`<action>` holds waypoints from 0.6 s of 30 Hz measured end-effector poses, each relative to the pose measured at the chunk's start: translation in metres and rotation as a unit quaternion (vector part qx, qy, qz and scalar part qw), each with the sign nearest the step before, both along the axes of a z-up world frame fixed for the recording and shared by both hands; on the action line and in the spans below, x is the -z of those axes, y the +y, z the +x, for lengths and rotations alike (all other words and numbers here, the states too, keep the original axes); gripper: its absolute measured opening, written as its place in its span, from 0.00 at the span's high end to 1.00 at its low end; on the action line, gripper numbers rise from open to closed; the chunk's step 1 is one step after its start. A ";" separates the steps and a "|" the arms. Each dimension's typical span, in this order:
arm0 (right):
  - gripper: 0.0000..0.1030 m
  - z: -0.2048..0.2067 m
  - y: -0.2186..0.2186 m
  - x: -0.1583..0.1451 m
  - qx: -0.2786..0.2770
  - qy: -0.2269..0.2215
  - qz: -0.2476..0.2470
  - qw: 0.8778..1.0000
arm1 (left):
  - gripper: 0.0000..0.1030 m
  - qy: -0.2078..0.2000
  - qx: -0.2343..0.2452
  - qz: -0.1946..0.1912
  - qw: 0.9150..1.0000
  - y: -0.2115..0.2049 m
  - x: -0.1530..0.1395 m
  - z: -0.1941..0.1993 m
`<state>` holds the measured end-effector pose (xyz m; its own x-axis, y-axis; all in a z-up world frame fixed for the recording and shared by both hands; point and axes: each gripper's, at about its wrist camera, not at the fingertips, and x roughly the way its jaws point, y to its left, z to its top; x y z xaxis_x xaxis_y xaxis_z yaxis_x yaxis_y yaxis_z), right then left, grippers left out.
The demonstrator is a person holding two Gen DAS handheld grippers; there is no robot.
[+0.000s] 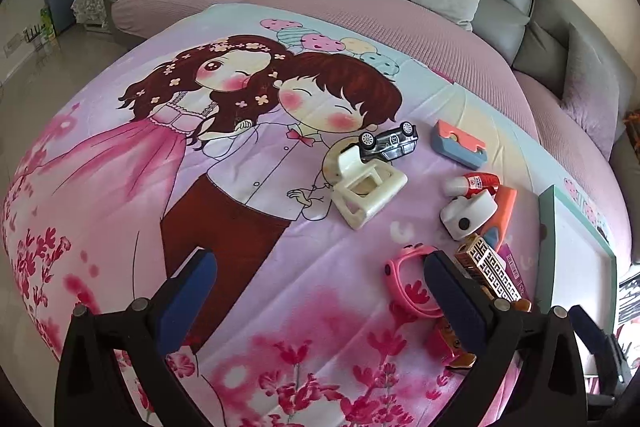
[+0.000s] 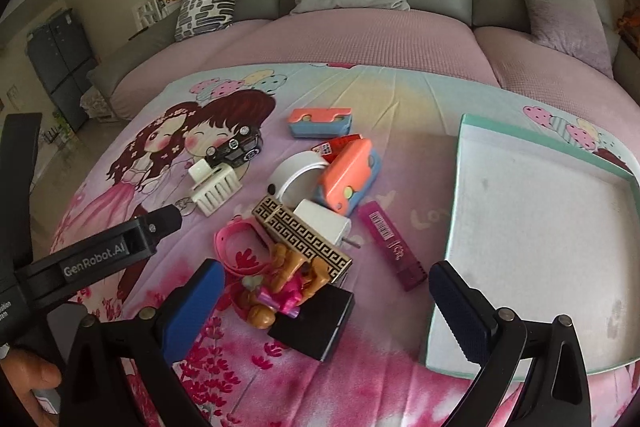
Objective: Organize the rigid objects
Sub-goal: 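Move the right tool to the pink toy dog figure and close on it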
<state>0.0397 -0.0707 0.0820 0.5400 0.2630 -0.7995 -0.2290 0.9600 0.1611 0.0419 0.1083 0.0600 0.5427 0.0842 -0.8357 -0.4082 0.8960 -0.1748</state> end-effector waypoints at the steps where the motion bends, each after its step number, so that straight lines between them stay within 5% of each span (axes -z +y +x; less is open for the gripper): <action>1: 0.00 0.000 0.003 0.003 -0.004 0.003 -0.002 1.000 | 0.00 -0.003 0.003 -0.002 1.000 0.001 0.000 -0.001; 10: 0.10 0.004 0.008 0.021 -0.004 0.037 0.008 0.999 | 0.00 0.012 0.004 -0.009 1.000 0.005 0.014 0.001; 18: 0.36 0.004 0.004 0.022 -0.003 0.046 0.044 0.998 | 0.00 0.018 0.012 -0.008 1.000 0.000 0.021 0.003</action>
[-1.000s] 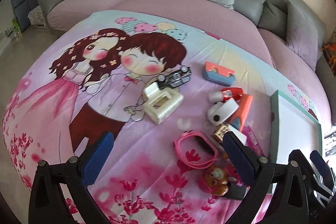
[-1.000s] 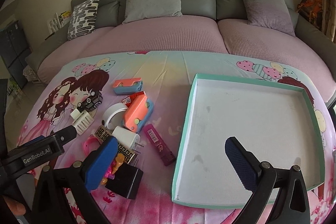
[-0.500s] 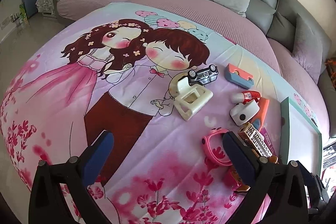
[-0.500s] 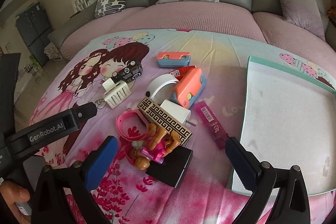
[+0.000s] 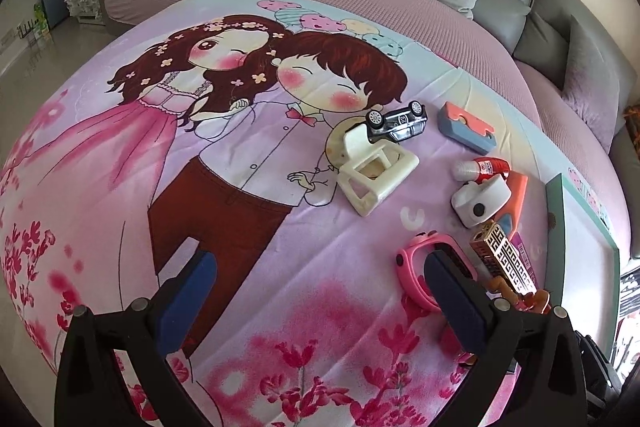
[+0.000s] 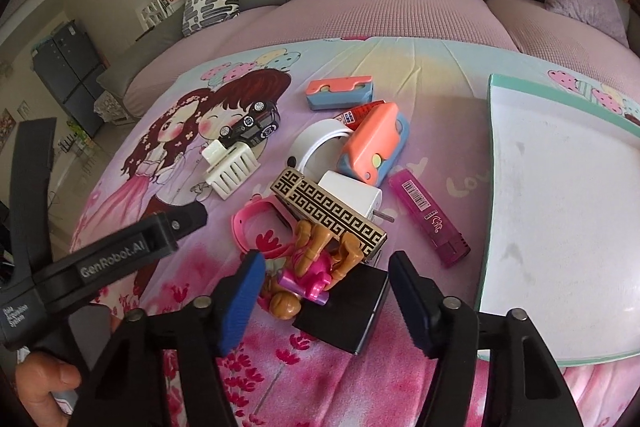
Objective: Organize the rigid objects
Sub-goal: 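Move the right tool to the pink toy dog figure and close on it, then lift the toy dog with the right tool while the left tool grasps the pink watch band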
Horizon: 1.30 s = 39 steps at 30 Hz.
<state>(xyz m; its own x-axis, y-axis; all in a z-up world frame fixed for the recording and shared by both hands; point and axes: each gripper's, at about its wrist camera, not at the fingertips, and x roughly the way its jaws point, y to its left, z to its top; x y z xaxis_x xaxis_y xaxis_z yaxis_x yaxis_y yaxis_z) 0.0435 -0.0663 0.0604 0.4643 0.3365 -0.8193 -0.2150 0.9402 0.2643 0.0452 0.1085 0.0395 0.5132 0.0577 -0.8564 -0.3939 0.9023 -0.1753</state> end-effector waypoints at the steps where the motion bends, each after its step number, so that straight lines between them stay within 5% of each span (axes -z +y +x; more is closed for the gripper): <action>1: 0.37 0.000 -0.001 0.000 0.000 0.000 0.005 1.000 | 0.00 -0.001 0.002 0.001 1.000 -0.001 0.000 0.000; 4: 0.47 -0.002 -0.002 -0.002 0.002 0.002 0.015 1.000 | 0.00 -0.002 0.006 -0.001 1.000 -0.003 0.001 -0.001; 27: 0.67 -0.002 0.003 0.008 0.001 0.004 0.046 0.999 | 0.00 0.024 0.023 -0.001 0.999 -0.013 0.015 0.007; 33: 0.69 -0.003 -0.002 0.003 0.005 -0.005 0.047 0.999 | 0.00 0.030 0.024 -0.025 0.999 -0.018 0.025 0.013; 39: 0.69 -0.006 -0.019 -0.014 0.019 -0.034 0.049 0.998 | 0.00 0.045 0.036 0.019 0.998 -0.031 0.031 0.017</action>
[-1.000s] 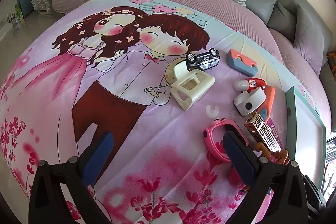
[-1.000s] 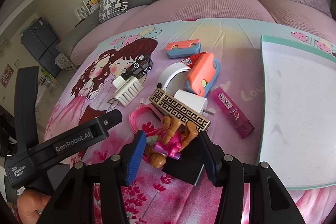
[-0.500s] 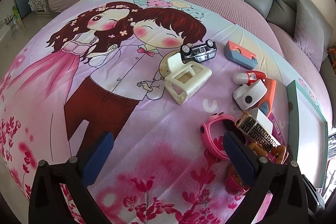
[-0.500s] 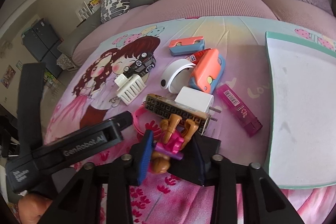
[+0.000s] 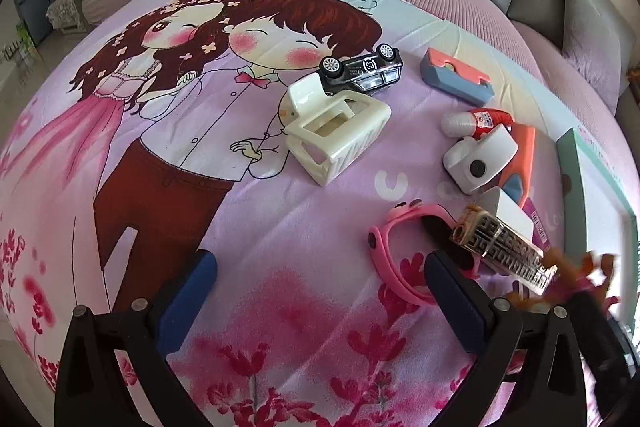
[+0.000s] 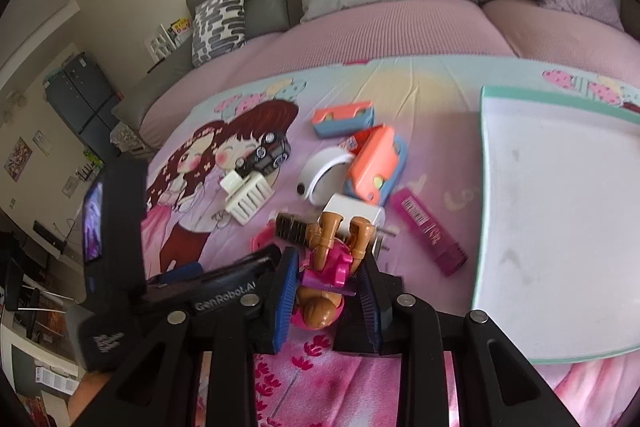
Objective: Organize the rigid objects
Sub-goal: 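Lift the toy dog with the right tool while the left tool grasps the pink watch band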
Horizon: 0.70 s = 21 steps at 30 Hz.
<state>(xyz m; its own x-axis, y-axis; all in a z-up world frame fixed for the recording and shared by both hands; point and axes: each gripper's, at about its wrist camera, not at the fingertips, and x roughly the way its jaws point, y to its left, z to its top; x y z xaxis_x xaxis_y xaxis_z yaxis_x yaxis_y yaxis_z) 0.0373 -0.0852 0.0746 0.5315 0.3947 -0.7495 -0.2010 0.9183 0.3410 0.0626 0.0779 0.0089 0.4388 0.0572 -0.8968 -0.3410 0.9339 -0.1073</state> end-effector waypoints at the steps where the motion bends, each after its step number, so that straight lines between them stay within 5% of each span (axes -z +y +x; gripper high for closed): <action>1: 0.69 0.000 -0.003 -0.003 0.005 -0.005 -0.002 1.000 | 0.00 -0.001 0.001 0.004 1.000 -0.002 0.000 0.000; 5: 0.71 0.000 -0.014 -0.009 0.020 -0.012 0.008 1.000 | 0.02 -0.005 0.014 0.028 1.000 -0.014 -0.001 0.002; 7: 0.71 0.000 -0.018 -0.009 0.024 -0.012 0.011 1.000 | 0.17 -0.006 0.023 0.038 0.999 -0.022 -0.003 0.001; 11: 0.71 0.001 -0.022 -0.009 0.027 -0.011 0.015 0.999 | 0.31 -0.007 0.044 0.050 0.998 -0.037 -0.007 0.003; 16: 0.71 0.000 -0.024 -0.007 0.028 -0.010 0.019 0.999 | 0.69 -0.019 0.076 0.044 0.996 -0.045 -0.013 0.000; 21: 0.71 0.000 -0.025 -0.007 0.030 -0.008 0.022 0.999 | 0.79 -0.026 0.089 0.044 0.995 -0.047 -0.014 0.003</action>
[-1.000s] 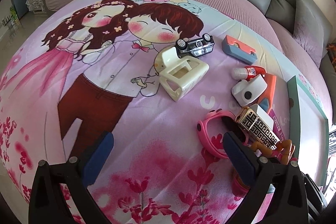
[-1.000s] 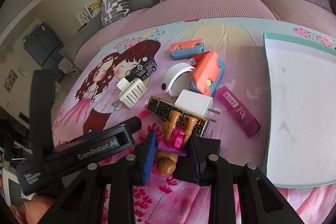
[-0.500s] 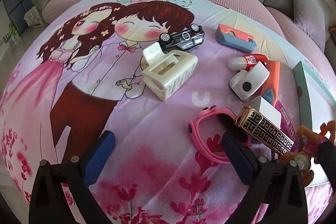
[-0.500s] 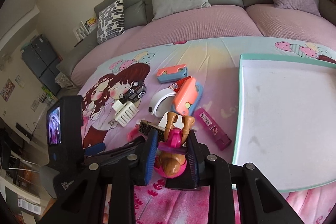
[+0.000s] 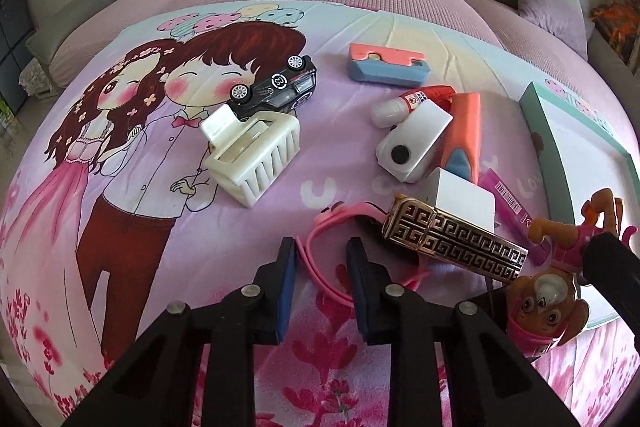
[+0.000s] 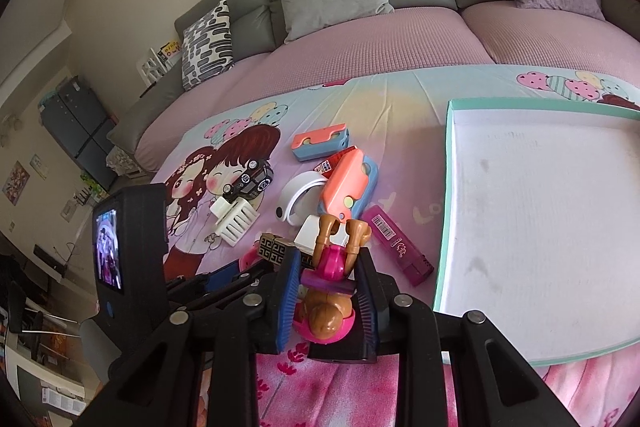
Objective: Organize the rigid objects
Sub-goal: 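Lift the toy dog with the right tool while the left tool grasps the pink watch band, then carry the toy dog and watch band into the tray and open both tools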
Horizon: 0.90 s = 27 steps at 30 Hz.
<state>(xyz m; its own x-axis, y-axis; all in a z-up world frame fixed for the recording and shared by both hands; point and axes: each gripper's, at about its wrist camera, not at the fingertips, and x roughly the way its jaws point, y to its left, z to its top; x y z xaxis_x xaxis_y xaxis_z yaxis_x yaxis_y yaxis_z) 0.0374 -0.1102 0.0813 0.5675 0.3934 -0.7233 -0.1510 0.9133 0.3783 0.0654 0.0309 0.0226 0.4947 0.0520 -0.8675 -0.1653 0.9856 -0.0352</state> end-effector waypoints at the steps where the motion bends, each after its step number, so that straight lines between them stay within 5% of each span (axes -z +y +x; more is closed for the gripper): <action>1: 0.71 0.000 0.000 0.000 0.000 0.000 0.000 1.000 | 0.84 -0.002 -0.004 -0.006 1.000 0.004 0.000 0.000; 5: 0.71 0.000 -0.001 -0.001 0.002 -0.001 0.003 1.000 | 0.89 -0.017 -0.018 -0.043 0.999 0.018 -0.006 -0.001; 18: 0.71 0.000 -0.003 -0.002 -0.001 -0.004 0.010 1.000 | 0.89 -0.058 -0.080 0.030 0.995 0.039 -0.035 -0.013; 27: 0.71 -0.002 -0.006 -0.007 0.002 -0.014 0.018 1.000 | 0.88 -0.096 -0.084 0.021 0.992 0.041 -0.059 -0.024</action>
<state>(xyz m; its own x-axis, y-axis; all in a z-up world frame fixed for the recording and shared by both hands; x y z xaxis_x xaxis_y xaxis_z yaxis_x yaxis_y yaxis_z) 0.0349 -0.1162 0.0884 0.5894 0.4169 -0.6920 -0.1589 0.8997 0.4066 0.0418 0.0714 0.0812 0.6325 0.1822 -0.7528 -0.3210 0.9462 -0.0406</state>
